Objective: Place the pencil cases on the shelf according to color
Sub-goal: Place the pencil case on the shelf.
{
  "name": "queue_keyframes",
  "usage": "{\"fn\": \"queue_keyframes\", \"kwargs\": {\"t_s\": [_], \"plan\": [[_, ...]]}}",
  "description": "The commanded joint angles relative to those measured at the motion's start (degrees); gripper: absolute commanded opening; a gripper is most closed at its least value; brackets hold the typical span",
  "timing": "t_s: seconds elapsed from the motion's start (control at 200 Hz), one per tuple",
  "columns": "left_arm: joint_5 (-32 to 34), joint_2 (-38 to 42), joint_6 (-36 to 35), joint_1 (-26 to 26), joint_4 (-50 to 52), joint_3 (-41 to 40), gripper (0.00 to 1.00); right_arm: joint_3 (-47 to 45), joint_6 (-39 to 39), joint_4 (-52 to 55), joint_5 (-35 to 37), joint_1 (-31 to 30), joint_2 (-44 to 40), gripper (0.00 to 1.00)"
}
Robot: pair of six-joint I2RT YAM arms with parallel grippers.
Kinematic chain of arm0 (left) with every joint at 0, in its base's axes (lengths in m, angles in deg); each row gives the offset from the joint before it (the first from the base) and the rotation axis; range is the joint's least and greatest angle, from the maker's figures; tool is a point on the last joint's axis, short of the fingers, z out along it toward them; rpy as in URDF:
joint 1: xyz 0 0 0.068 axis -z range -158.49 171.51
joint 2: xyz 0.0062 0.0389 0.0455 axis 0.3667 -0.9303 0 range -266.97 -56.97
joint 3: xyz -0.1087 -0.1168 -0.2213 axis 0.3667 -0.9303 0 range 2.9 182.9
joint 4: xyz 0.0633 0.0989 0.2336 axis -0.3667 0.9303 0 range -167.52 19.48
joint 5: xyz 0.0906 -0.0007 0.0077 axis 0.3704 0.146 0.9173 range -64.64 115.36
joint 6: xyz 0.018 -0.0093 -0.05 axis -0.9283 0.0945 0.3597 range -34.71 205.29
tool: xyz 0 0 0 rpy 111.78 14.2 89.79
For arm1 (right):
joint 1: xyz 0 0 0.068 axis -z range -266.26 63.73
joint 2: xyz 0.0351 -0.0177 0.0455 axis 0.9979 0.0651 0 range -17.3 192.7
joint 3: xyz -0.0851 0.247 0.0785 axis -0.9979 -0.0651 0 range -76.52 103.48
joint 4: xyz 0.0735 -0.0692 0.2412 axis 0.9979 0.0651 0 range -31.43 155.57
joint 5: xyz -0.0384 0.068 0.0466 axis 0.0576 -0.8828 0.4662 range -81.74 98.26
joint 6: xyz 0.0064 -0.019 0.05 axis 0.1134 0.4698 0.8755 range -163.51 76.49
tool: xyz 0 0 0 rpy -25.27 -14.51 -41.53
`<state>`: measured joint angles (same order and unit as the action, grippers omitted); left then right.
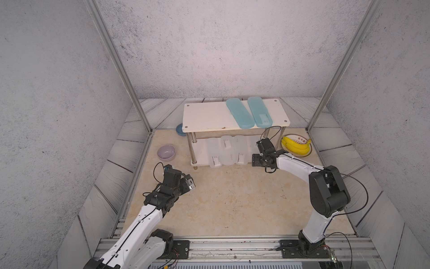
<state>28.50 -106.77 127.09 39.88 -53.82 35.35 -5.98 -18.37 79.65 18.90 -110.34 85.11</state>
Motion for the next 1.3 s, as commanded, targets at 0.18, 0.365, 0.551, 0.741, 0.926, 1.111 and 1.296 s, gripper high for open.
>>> {"fn": "queue_keyframes", "kwargs": {"t_s": [0.18,0.365,0.551,0.741,0.926,1.111,1.296], "plan": [[-0.4,1.1,-0.5,-0.7,0.3,-0.7,0.98,2.1,-0.3,2.1,-0.2,0.1,-2.5,0.82],[-0.9,1.2,0.2,-0.6,-0.1,-0.8,0.99,1.1,-0.2,5.7,0.7,0.1,-7.1,0.90],[-1.1,1.4,0.4,-0.6,0.3,-0.2,0.99,-1.9,0.2,5.8,-0.2,0.1,-10.0,0.92],[-0.5,2.7,0.4,-0.6,0.9,-0.1,0.99,-7.1,0.4,4.0,-0.5,0.1,-16.4,0.87],[-0.7,2.7,0.7,-0.6,0.2,-0.1,0.99,-12.1,-0.8,5.5,-1.1,0.1,-21.9,0.60],[-1.0,2.4,1.0,-0.6,-0.9,0.0,0.99,-17.6,-0.2,4.6,-3.0,0.1,-22.6,0.24],[-1.4,1.9,0.5,-0.6,-1.1,0.3,0.99,-19.7,2.0,-2.1,-7.1,0.1,-18.1,0.16]]}}
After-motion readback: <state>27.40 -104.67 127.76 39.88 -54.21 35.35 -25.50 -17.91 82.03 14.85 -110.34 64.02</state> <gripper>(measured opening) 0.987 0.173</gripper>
